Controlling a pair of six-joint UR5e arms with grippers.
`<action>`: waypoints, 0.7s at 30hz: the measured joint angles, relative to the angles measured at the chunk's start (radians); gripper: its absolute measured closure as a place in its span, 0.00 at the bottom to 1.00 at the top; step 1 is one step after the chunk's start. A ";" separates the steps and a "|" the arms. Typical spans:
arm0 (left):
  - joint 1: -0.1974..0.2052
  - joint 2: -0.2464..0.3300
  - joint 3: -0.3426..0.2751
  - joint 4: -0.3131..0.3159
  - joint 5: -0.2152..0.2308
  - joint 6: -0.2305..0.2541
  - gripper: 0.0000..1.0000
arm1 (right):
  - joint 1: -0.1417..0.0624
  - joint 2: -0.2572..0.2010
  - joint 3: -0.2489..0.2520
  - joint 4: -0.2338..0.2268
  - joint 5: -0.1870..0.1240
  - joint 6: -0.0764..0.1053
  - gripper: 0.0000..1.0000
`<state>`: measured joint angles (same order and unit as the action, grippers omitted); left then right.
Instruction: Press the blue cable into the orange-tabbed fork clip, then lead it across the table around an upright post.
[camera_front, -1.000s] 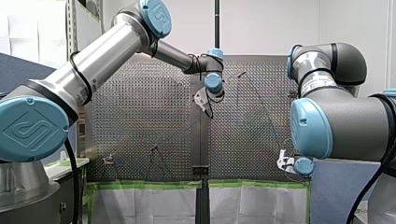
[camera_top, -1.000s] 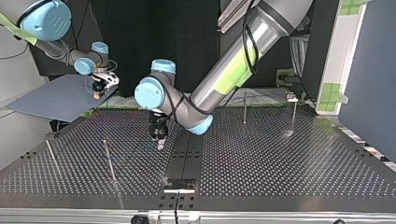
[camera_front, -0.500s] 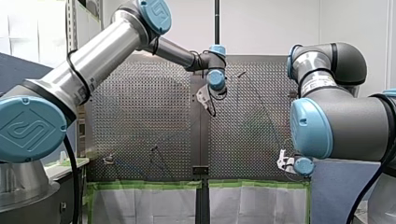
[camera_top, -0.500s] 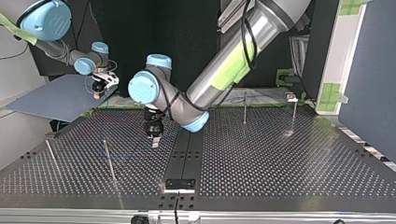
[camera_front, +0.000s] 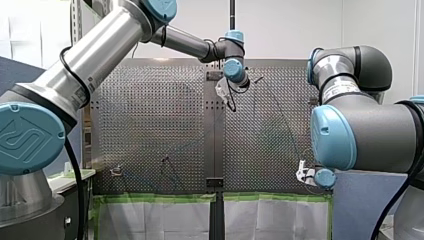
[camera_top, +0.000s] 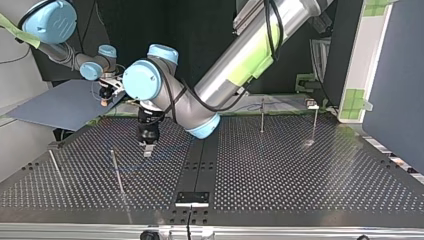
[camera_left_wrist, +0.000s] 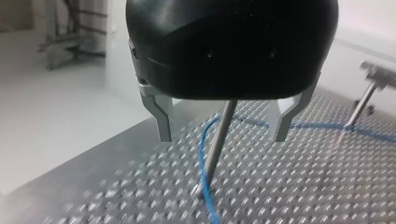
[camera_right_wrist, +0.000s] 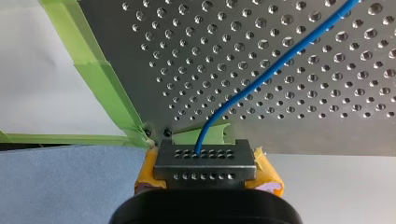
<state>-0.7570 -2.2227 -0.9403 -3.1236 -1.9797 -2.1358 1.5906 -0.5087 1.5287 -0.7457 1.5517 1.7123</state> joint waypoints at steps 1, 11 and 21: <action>-0.002 0.001 0.000 -0.006 0.009 0.009 0.00 | 0.000 0.000 0.000 0.000 0.000 0.000 1.00; -0.001 0.004 0.006 -0.022 0.107 0.105 0.00 | 0.002 0.000 0.000 0.000 -0.001 -0.001 1.00; 0.005 0.004 0.074 -0.043 0.194 0.208 0.00 | 0.002 0.000 0.000 0.000 -0.002 -0.003 1.00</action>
<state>-0.7518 -2.2186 -0.8666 -3.1670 -1.7853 -1.9279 1.5924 -0.5087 1.5284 -0.7457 1.5497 1.7095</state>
